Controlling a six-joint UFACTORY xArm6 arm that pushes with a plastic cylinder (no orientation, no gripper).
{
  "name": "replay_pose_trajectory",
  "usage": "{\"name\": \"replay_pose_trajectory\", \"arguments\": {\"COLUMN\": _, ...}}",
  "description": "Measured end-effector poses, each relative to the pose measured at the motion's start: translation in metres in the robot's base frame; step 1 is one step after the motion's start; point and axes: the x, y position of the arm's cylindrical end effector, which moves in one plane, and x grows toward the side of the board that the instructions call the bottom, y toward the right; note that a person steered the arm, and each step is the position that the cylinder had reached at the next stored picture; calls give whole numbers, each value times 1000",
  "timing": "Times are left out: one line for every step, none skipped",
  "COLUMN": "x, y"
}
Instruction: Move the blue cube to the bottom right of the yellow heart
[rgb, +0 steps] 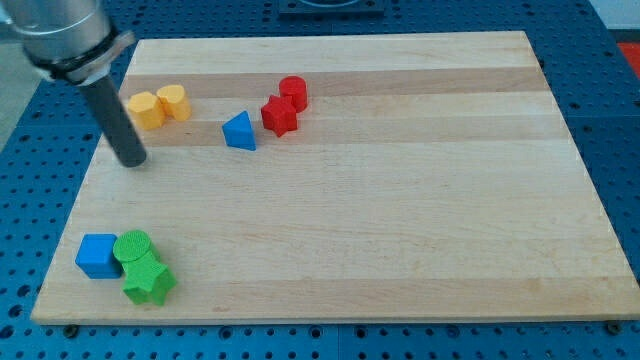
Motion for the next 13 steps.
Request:
{"name": "replay_pose_trajectory", "arguments": {"x": 37, "y": -31}}
{"name": "replay_pose_trajectory", "arguments": {"x": 80, "y": -49}}
{"name": "replay_pose_trajectory", "arguments": {"x": 80, "y": -49}}
{"name": "replay_pose_trajectory", "arguments": {"x": 107, "y": -48}}
{"name": "replay_pose_trajectory", "arguments": {"x": 174, "y": -48}}
{"name": "replay_pose_trajectory", "arguments": {"x": 181, "y": -44}}
{"name": "replay_pose_trajectory", "arguments": {"x": 180, "y": -38}}
{"name": "replay_pose_trajectory", "arguments": {"x": 168, "y": -19}}
{"name": "replay_pose_trajectory", "arguments": {"x": 138, "y": -19}}
{"name": "replay_pose_trajectory", "arguments": {"x": 77, "y": -19}}
{"name": "replay_pose_trajectory", "arguments": {"x": 44, "y": -19}}
{"name": "replay_pose_trajectory", "arguments": {"x": 54, "y": -29}}
{"name": "replay_pose_trajectory", "arguments": {"x": 75, "y": -47}}
